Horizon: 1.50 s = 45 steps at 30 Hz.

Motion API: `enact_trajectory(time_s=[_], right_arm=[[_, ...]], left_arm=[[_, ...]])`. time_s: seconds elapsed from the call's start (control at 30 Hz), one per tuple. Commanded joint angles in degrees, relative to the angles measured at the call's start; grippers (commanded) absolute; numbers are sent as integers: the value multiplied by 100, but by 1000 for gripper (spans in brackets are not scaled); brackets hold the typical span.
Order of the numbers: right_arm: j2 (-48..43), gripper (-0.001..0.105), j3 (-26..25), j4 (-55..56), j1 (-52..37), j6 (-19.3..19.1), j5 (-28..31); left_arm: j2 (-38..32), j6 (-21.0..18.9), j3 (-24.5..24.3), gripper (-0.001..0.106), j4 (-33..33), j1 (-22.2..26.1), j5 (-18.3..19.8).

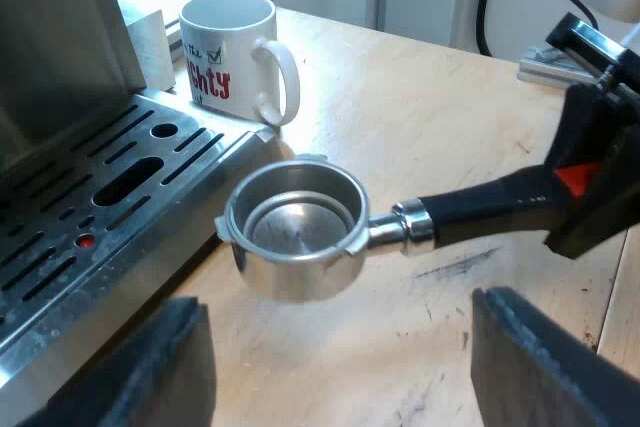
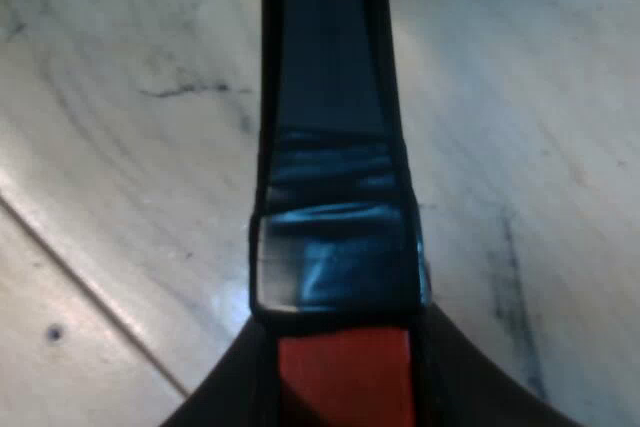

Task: Grind coffee beans and then tamp

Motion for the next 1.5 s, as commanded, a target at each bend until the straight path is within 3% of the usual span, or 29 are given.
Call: enact_trajectory(time_s=[0.03,0.1,0.13,0.3,0.67,0.87,1.03,1.17,1.33,1.5], right_arm=[[-67,0,-92,-233,-143,-261,48],[-67,0,-92,-262,-206,-354,-8],[-67,0,46,-809,-652,-1068,-693],[-67,0,292,-1288,-1104,-1516,-1073],[-37,0,655,-1852,-1359,-1928,-1484],[414,0,692,-1991,-1367,-1854,-1498],[895,0,692,-2188,-1367,-1428,-1637],[1085,0,692,-2187,-1367,-1376,-1667],[1358,0,692,-2332,-1367,-1014,-1666],[1421,0,692,-2310,-1367,-992,-1666]], left_arm=[[-100,-16,-13,58,-58,-35,-41],[-100,-16,-13,58,-58,-35,-41],[-100,-16,-13,58,-58,-35,-41],[-100,-16,-13,58,-58,-35,-41],[-100,-16,-13,58,-58,-35,-41],[-100,-16,-13,58,-58,-35,-41],[-100,-16,-13,58,-58,-35,-41],[-100,-16,-13,58,-58,-35,-41],[-100,-16,-13,58,-58,-35,-41],[-100,-16,-13,58,-58,-35,-41]])
